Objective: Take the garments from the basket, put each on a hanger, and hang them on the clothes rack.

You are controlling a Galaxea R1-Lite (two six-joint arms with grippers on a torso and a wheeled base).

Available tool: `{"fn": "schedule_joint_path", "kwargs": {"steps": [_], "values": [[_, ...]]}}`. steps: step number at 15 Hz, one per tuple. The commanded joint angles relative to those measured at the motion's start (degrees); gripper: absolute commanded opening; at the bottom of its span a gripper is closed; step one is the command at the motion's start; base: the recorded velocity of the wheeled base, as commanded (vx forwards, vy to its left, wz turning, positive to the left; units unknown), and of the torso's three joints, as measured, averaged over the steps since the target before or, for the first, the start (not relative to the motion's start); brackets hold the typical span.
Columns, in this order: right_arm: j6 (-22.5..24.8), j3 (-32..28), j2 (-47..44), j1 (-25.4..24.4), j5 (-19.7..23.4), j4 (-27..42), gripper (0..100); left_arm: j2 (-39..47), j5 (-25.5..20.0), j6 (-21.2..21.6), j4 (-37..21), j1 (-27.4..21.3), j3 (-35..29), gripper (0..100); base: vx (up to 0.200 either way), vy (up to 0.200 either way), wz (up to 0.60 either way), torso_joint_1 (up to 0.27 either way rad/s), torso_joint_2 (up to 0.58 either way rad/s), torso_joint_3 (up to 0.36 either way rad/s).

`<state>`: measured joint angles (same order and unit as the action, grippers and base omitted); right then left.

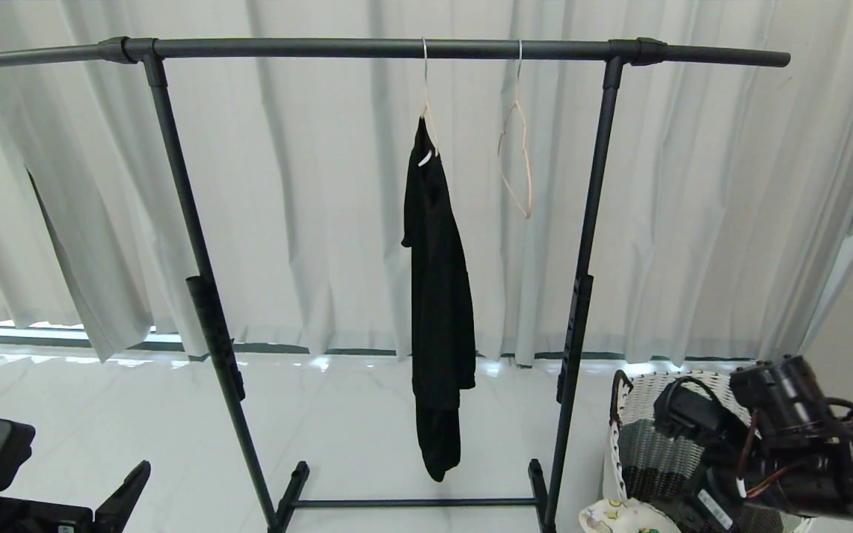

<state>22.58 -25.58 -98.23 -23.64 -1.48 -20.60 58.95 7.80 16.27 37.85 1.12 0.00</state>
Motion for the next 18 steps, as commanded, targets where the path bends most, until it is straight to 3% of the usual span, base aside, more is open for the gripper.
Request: {"fn": "schedule_joint_path", "kwargs": {"steps": [1, 4, 12, 15, 18], "values": [[-0.25, 1.23, -10.75, -3.78, 1.39, -4.53, 100, -1.12, 0.28, 0.51, -2.34, -0.15, 0.00, 100, 0.000, 0.000, 0.00, 0.000, 0.00, 0.000], [0.10, 0.88, -17.61, -3.96, 0.86, -11.83, 100, -3.67, 0.28, 1.74, -4.89, -0.15, 0.00, 100, 0.000, 0.000, 0.00, 0.000, 0.00, 0.000], [0.10, -3.43, -25.25, -7.56, -3.71, -12.18, 100, -6.66, 0.28, 2.09, -9.02, -0.15, 0.00, 100, 0.000, 0.000, 0.00, 0.000, 0.00, 0.000], [-0.08, -6.15, -27.45, -7.65, -8.98, -12.18, 100, -8.15, 0.28, 2.09, -11.05, -0.15, 0.00, 100, 0.000, 0.000, 0.00, 0.000, 0.00, 0.000], [-0.08, -6.50, -28.59, -7.74, -10.13, -12.18, 100, -8.94, 0.28, 2.01, -11.40, -0.15, 0.00, 100, 0.000, 0.000, 0.00, 0.000, 0.00, 0.000]]}}
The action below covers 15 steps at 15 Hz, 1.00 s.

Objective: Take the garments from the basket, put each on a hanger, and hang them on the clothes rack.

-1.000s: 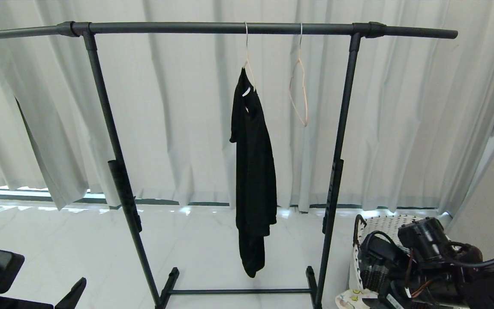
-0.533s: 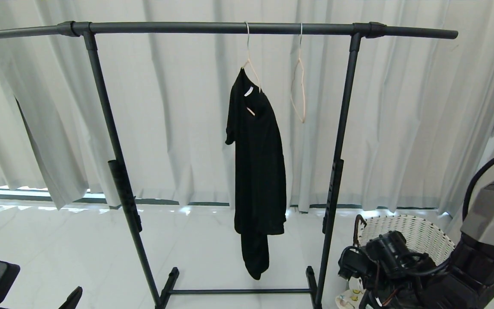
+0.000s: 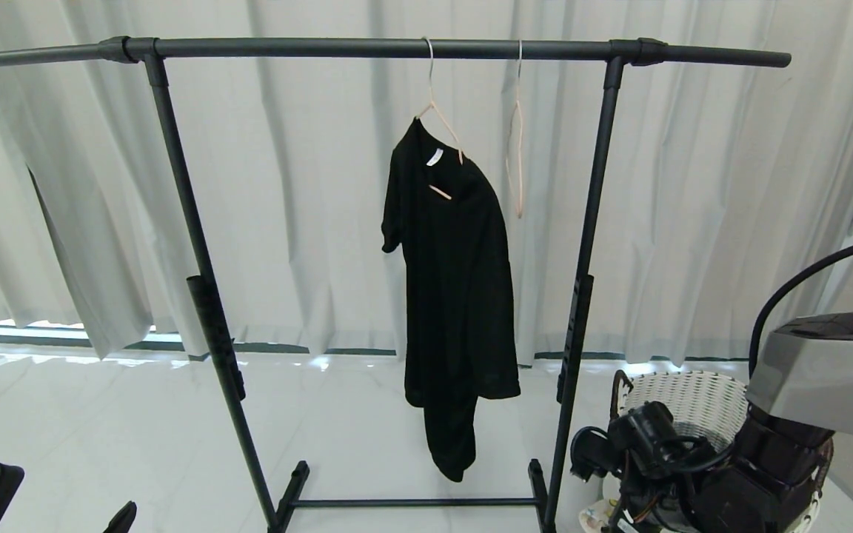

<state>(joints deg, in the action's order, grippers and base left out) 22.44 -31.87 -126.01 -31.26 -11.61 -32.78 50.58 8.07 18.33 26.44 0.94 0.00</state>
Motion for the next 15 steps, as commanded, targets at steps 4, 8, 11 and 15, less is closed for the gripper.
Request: {"fn": "schedule_joint_path", "kwargs": {"steps": [4, 8, 11, 15], "values": [[-0.03, -0.21, -1.60, -0.12, -0.08, 0.00, 100, -0.57, 0.02, -0.14, 0.01, 0.03, 0.00, 100, 0.000, 0.000, 0.00, 0.000, 0.00, 0.000], [-1.44, -0.13, -1.52, -0.12, -0.08, -0.27, 100, -1.54, 0.02, -0.14, -0.34, 0.03, 0.00, 100, 0.000, 0.000, 0.00, 0.000, 0.00, 0.000], [-2.05, 0.14, -1.43, -0.21, -0.88, -1.23, 0, -1.62, 0.02, -0.23, -0.51, 0.03, 0.00, 100, 0.000, 0.000, 0.00, 0.000, 0.00, 0.000], [-2.14, 0.23, -1.43, -1.53, -7.47, -1.23, 0, -2.33, 0.02, -0.14, -0.51, 0.12, 0.00, 100, 0.000, 0.000, 0.00, 0.000, 0.00, 0.000]]}}
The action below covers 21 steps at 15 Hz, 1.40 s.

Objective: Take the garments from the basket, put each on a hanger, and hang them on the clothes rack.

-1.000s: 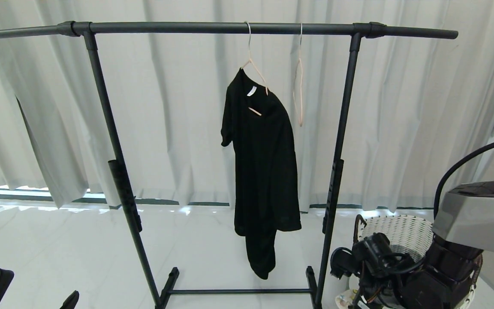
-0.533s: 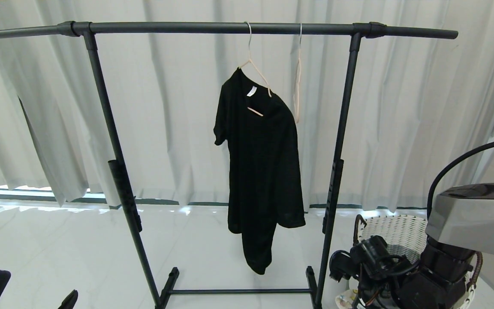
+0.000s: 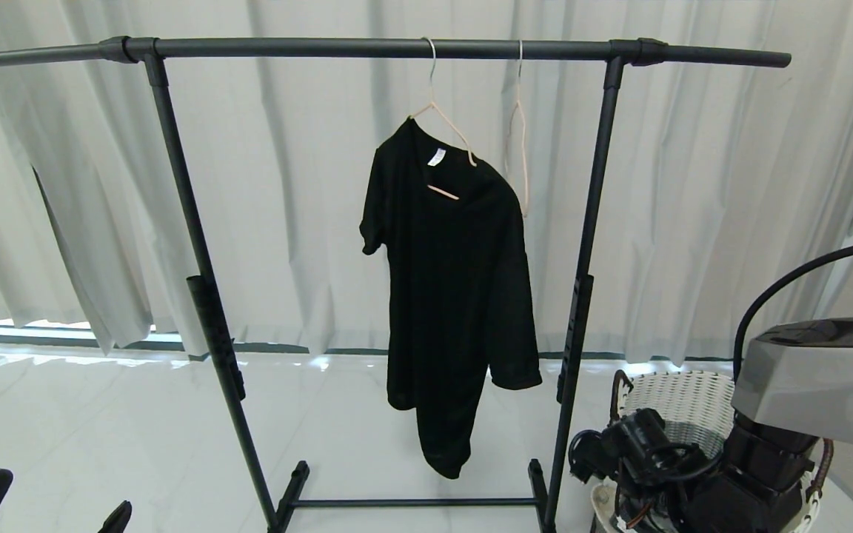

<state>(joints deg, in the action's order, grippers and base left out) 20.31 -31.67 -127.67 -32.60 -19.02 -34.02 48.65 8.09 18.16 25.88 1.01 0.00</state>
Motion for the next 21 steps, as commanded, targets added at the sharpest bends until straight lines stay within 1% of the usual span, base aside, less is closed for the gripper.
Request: {"fn": "schedule_joint_path", "kwargs": {"steps": [1, 4, 5, 6, 7, 8, 9, 10, 11, 12, 13, 15, 16, 17, 18, 19, 20, 21], "values": [[-0.09, 0.03, 1.20, -0.19, -0.14, -0.08, 0, -1.89, -0.01, 0.21, -0.66, 0.04, 0.00, 100, 0.000, 0.000, 0.00, 0.000, 0.00, 0.000], [-1.24, 0.47, 7.00, -0.01, -0.14, -0.17, 0, -6.90, -0.10, 0.21, -6.02, -0.05, 0.00, 100, 0.000, 0.000, 0.00, 0.000, 0.00, 0.000], [-3.43, 0.03, 9.20, -0.01, -0.32, -0.43, 0, -8.66, -0.10, 0.21, -7.60, 0.04, 0.00, 100, 0.000, 0.000, 0.00, 0.000, 0.00, 0.000], [-5.63, -0.23, 11.48, -0.01, -1.02, -0.43, 0, -10.16, -0.10, 0.21, -8.57, -0.05, 0.00, 100, 0.000, 0.000, 0.00, 0.000, 0.00, 0.000], [-7.92, -0.15, 15.35, 0.08, -2.96, -0.34, 0, -11.39, -0.10, 0.21, -9.18, 0.04, 0.00, 100, 0.000, 0.000, 0.00, 0.000, 0.00, 0.000], [-8.62, 0.03, 17.37, 0.17, -3.75, -0.25, 0, -11.47, -0.10, 0.21, -9.27, -0.05, 0.00, 100, 0.000, 0.000, 0.00, 0.000, 0.00, 0.000], [-8.88, -0.06, 22.55, 1.22, -4.98, 0.19, 0, -11.47, -0.27, 0.21, -9.27, -0.05, -0.09, 100, 0.000, 0.000, 0.00, 0.000, 0.00, 0.000], [-8.80, -0.41, 24.84, 1.66, -5.86, 0.80, 0, -11.39, -0.45, 0.21, -9.27, -0.05, -0.09, 100, 0.000, 0.000, 0.00, 0.000, 0.00, 0.000], [-8.80, -1.99, 30.29, 2.89, -8.67, 3.26, 0, -11.12, -1.15, 0.29, -9.27, -0.66, -0.18, 100, 0.000, 0.000, 0.00, 0.000, 0.00, 0.000], [-8.80, -4.01, 34.60, 3.77, -9.81, 6.95, 0, -11.12, -2.56, 0.21, -9.27, -1.80, -0.18, 100, 0.000, 0.000, 0.00, 0.000, 0.00, 0.000], [-8.80, -6.74, 38.02, 4.38, -10.34, 11.00, 0, -11.04, -3.70, 0.29, -9.27, -2.86, -0.44, 100, 0.000, 0.000, 0.00, 0.000, 0.00, 0.000], [-8.80, -15.61, 43.74, 4.91, -10.43, 22.33, 0, -8.66, -5.28, 0.29, -9.27, -5.76, -3.34, 100, 0.000, 0.000, 0.00, 0.000, 0.00, 0.000], [-8.80, -15.61, 43.74, 4.91, -10.43, 22.33, 0, -8.66, -5.28, 0.29, -9.27, -5.76, -3.34, 100, 0.000, 0.000, 0.00, 0.000, 0.00, 0.000], [-8.71, -25.19, 46.20, 4.74, -10.43, 32.71, 0, -3.92, -5.63, 0.21, -9.27, -8.75, -8.09, 100, 0.000, 0.000, 0.00, 0.000, 0.00, 0.000], [-8.71, -27.66, 46.64, 4.74, -10.43, 35.34, 0, -2.33, -5.63, 0.21, -9.27, -9.36, -9.58, 100, 0.000, 0.000, 0.00, 0.000, 0.00, 0.000], [-8.62, -32.23, 47.34, 4.65, -10.43, 40.26, 0, 1.09, -5.63, 0.21, -9.18, -10.86, -12.74, 100, 0.000, 0.000, 0.00, 0.000, 0.00, 0.000], [-8.53, -34.77, 47.78, 4.38, -10.34, 43.34, 0, 2.76, -5.63, 0.21, -9.18, -11.82, -14.59, 100, 0.000, 0.000, 0.00, 0.000, 0.00, 0.000], [-8.53, -36.71, 47.96, 3.77, -10.34, 45.63, 0, 3.99, -5.63, 0.21, -9.18, -12.96, -15.82, 100, -0.200, 0.000, 0.00, 0.007, 0.01, 0.002]]}}
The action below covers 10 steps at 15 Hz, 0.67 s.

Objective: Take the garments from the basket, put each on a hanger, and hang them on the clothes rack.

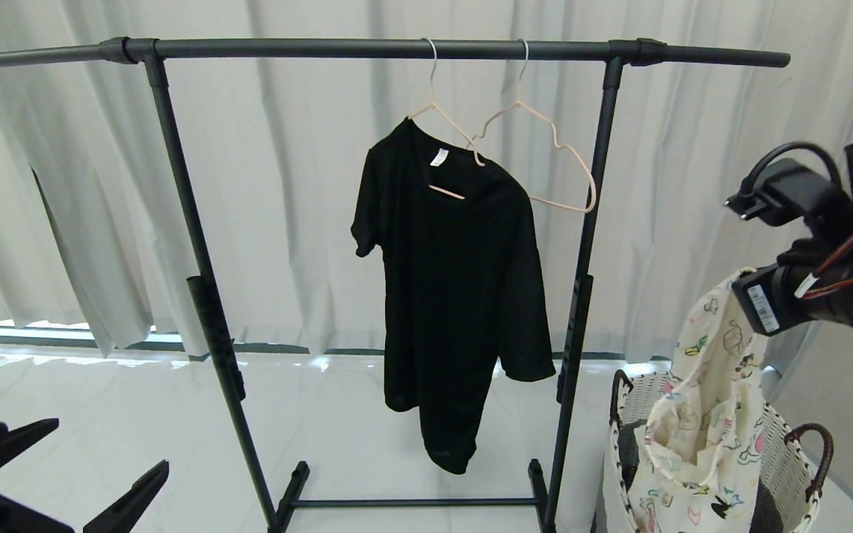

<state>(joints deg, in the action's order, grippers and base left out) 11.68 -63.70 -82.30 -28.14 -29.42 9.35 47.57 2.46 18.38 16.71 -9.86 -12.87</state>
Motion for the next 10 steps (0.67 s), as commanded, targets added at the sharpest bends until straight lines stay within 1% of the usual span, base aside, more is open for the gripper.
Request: {"fn": "schedule_joint_path", "kwargs": {"steps": [1, 3, 5, 6, 7, 8, 10], "values": [[0.10, -5.21, 2.58, -0.96, 0.06, 2.87, 0, 5.43, 0.00, -0.01, -0.01, -2.53, -3.30, 100, -0.200, 0.000, 0.00, 0.007, -0.01, -0.002], [0.10, -6.97, 1.88, -3.59, 0.06, 3.48, 0, 6.84, -0.09, -0.10, 0.07, -4.29, -4.18, 100, -0.200, 0.000, 0.00, 0.007, 0.00, -0.002], [0.10, -8.20, 0.74, -5.61, -0.03, 3.57, 0, 7.72, -0.44, -0.45, 0.07, -4.64, -4.09, 100, -0.200, 0.000, 0.00, -0.002, 0.00, 0.002], [0.10, -9.34, -0.23, -6.49, -0.03, 3.57, 0, 8.51, -1.41, -0.63, 0.16, -4.64, -4.18, 100, -0.200, 0.000, 0.00, 0.007, 0.00, 0.002], [0.10, -10.48, -1.20, -7.28, 0.06, 3.57, 0, 8.86, -3.17, -0.72, 0.16, -4.64, -4.27, 100, -0.200, 0.000, 0.00, 0.002, 0.00, 0.002], [0.01, -11.63, -2.08, -7.90, 0.15, 3.48, 0, 9.12, -5.19, -0.72, 0.16, -4.64, -4.35, 100, 0.000, 0.000, 0.00, 0.000, 0.00, 0.000], [-0.25, -15.05, -5.42, -9.04, 0.41, 3.31, 0, 9.91, -14.15, -1.33, 0.16, -4.64, -5.06, 100, 0.000, 0.000, 0.00, 0.000, 0.00, 0.000]]}}
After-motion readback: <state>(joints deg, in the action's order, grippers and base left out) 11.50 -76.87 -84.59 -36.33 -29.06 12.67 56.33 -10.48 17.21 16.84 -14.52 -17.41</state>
